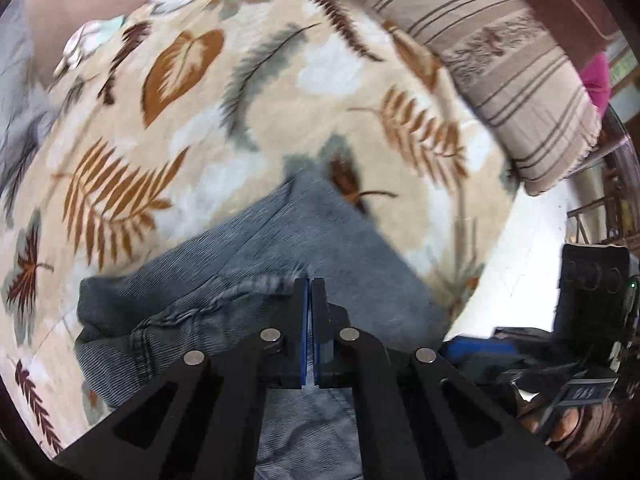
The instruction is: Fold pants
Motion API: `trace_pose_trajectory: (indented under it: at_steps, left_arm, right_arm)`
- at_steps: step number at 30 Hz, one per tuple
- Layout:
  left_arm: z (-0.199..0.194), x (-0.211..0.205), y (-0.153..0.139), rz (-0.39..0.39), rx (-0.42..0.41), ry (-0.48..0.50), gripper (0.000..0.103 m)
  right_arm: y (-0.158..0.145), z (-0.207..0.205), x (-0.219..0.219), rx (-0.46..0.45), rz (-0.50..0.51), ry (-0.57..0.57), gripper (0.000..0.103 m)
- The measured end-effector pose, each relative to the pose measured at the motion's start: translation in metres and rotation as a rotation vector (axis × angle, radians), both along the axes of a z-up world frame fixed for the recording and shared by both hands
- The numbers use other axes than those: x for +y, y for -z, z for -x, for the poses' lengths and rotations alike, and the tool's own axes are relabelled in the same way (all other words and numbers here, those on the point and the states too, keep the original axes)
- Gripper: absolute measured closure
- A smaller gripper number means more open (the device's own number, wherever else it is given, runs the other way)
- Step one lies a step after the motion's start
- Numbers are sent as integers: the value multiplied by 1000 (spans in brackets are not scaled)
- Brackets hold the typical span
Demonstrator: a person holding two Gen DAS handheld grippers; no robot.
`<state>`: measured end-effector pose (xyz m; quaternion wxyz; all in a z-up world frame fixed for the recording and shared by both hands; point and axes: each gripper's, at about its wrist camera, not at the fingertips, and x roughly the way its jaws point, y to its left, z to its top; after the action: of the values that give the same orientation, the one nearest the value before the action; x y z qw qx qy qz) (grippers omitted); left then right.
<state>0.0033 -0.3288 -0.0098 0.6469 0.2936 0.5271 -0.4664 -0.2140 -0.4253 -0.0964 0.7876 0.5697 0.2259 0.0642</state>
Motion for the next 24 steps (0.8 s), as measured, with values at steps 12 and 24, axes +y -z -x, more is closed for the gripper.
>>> trace_pose_trajectory:
  at_steps: [12,24]
  left_arm:
    - [-6,21,-20,-242,-256,412,38]
    - [-38,8,27,-229,-20,543,30]
  right_arm:
    - [21,-9,70,23,-81,-162,30]
    - [18,-28,93,78,-108,-83,37]
